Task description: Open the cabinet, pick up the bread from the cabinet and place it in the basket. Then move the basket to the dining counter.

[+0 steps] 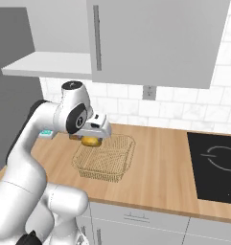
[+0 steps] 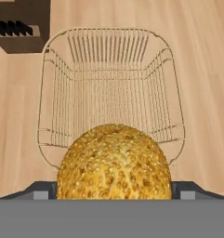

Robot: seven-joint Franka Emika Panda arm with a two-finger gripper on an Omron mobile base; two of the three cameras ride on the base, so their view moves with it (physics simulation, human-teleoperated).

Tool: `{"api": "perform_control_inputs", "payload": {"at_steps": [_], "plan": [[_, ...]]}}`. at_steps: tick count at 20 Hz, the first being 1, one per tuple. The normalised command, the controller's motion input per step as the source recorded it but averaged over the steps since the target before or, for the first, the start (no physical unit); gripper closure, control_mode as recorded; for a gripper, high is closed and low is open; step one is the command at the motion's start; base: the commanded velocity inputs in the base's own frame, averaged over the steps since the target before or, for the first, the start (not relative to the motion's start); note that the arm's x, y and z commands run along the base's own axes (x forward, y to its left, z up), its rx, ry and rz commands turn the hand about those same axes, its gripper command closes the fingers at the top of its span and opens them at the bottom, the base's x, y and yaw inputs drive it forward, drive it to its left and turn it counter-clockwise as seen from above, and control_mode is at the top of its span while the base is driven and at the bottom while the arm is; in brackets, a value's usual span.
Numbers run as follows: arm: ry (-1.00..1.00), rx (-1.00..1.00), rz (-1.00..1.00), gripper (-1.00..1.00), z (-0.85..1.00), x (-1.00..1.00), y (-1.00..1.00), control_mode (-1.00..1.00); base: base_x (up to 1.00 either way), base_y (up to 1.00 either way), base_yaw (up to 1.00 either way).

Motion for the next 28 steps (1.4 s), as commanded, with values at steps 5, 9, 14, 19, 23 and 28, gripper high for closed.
{"api": "perform_control_inputs", "payload": {"at_steps": [5, 9, 14, 19, 23, 28], "plan": [[0.00, 0.02, 0.00, 1.00, -0.51, 0.31, -0.29, -1.00, 0.00, 0.00, 0.00], [-0.02, 0.22, 0.03, 1.00, -0.39, 0.18, -0.06, -1.00, 0.00, 0.00, 0.00], [0.00, 0.05, 0.07, 1.00, -0.47, 0.35, 0.00, -1.00, 0.00, 0.00, 0.00], [0.00, 0.00, 0.04, 1.00, -0.42, 0.39, 0.00, -1.00, 0.00, 0.00, 0.00], [-0.02, 0.00, 0.04, 1.00, -0.36, 0.38, 0.00, -1.00, 0.00, 0.00, 0.00], [0.00, 0.00, 0.05, 1.00, -0.43, 0.41, 0.00, -1.00, 0.00, 0.00, 0.00]]}}
